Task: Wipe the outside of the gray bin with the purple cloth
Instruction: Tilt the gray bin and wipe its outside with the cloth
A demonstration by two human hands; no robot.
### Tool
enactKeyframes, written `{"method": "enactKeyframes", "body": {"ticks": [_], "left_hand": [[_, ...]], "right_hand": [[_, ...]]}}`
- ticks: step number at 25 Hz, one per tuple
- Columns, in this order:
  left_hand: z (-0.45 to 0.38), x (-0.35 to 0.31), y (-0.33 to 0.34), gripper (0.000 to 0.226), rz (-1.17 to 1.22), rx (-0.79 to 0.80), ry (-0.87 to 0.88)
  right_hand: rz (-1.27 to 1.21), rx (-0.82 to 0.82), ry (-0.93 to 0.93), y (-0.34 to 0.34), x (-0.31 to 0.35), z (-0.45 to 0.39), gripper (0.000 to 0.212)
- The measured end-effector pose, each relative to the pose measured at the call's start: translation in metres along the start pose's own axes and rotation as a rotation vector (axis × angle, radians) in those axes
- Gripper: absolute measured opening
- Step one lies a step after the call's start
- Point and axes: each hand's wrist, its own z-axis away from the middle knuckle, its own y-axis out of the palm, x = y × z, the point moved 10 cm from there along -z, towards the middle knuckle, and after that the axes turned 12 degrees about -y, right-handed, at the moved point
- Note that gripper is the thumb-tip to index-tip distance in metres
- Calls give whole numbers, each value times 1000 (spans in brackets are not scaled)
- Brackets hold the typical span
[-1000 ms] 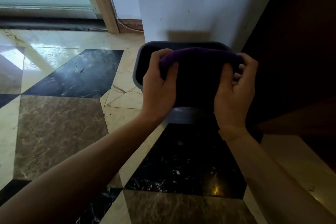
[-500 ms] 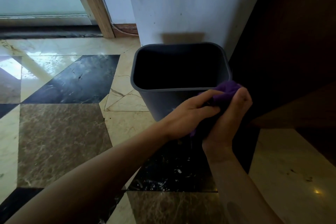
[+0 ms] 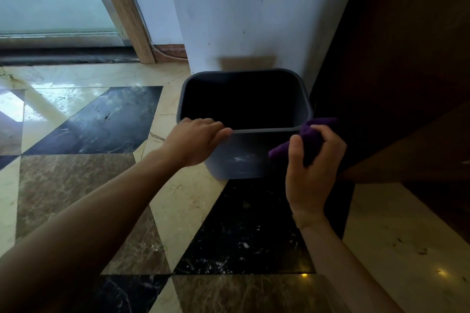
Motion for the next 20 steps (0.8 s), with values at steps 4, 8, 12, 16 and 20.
{"method": "enactKeyframes", "body": {"ticks": [4,8,12,16,20], "left_hand": [[4,-15,-10,48,-1,-146,17],[5,-26,-32,40,7,-256,-3],[12,-3,-42,48,121,-234,-249],[35,12,-11,53,312,-95,-389],[48,19,5,58,497,-7,-524]], "right_hand": [[129,100,-48,2,0,6,47],[166,101,-94,-2,5,2,46],[143,77,-103,-5,4,-4,45],[168,154,-130,7,0,14,39],[175,225,-192,33,15,31,36]]}}
